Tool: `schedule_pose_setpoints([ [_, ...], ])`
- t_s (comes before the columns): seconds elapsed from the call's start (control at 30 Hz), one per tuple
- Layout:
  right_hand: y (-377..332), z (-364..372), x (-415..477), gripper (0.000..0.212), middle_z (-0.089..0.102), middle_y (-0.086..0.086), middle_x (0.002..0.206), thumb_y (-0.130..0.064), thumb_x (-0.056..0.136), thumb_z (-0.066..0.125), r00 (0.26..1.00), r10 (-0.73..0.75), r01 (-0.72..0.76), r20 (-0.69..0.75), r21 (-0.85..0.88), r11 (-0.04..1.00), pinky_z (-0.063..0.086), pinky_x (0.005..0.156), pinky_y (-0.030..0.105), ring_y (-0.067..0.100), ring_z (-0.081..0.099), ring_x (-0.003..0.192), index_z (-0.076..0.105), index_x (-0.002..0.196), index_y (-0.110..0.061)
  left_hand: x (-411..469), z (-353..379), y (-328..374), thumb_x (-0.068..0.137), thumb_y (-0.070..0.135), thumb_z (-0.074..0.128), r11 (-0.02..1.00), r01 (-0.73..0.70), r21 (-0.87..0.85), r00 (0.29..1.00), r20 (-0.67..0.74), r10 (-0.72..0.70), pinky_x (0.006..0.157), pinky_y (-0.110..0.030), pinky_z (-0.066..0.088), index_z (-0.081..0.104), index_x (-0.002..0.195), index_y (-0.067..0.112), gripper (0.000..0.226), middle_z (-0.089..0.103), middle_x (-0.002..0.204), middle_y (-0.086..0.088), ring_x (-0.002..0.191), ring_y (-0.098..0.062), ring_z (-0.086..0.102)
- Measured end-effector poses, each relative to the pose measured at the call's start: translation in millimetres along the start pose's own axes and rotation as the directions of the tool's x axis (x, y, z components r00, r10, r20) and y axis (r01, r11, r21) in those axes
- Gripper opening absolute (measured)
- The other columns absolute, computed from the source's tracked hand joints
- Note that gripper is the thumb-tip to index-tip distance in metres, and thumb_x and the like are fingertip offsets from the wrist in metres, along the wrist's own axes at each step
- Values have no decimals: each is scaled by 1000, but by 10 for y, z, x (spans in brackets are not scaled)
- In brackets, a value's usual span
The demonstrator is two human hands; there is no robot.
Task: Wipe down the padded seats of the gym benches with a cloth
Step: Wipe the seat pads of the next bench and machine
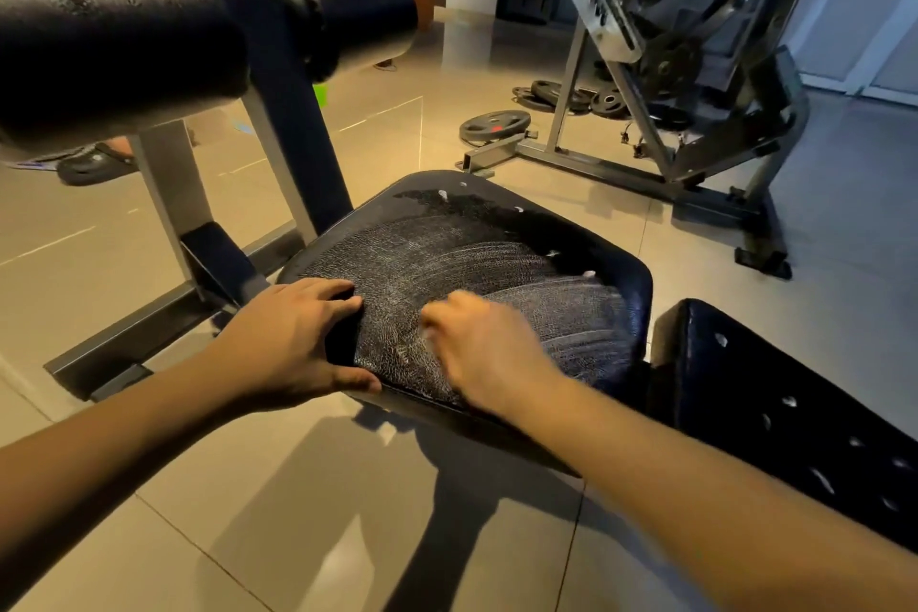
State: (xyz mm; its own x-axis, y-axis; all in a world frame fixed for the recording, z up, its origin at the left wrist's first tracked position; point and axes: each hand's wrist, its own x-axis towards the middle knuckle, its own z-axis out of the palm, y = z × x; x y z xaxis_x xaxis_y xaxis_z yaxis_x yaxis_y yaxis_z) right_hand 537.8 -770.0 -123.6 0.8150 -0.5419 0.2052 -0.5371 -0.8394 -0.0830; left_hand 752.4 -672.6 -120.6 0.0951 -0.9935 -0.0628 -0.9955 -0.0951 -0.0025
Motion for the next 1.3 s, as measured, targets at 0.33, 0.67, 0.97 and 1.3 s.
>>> schedule_pose_setpoints([
  [0.33,441,-138,-69,19,60,5,106,-20,99,56,944,321,-330,-73,-182,926,53,75,39,26,63,90,60,117,-17,2,-9,-1,37,110,-2,1000,-14,-15,999,-37,13,122,-38,25,29,158,30,149,25,166,6,152,-15,22],
  [0.67,1203,-232,-344,23,63,5,104,-29,103,47,844,512,-537,-161,-232,811,56,79,42,32,65,92,64,115,-19,-32,-40,46,59,102,34,999,-5,-32,1000,-18,4,123,-38,24,27,159,29,124,23,167,5,153,-17,21],
  [0.97,-136,-89,-427,18,60,1,96,-29,104,51,996,-74,71,-49,-56,996,55,67,41,24,62,78,62,113,-19,-46,-111,102,70,91,53,1000,-8,5,1000,-7,8,121,-36,25,32,158,28,110,24,166,3,152,-19,22],
  [1.3,854,-206,-650,22,61,3,106,-29,103,50,898,410,-437,-160,-207,875,56,78,40,25,64,89,61,119,-19,-37,-92,72,36,111,1,1000,2,13,1000,0,-2,120,-38,27,31,158,27,150,25,166,3,151,-19,23],
])
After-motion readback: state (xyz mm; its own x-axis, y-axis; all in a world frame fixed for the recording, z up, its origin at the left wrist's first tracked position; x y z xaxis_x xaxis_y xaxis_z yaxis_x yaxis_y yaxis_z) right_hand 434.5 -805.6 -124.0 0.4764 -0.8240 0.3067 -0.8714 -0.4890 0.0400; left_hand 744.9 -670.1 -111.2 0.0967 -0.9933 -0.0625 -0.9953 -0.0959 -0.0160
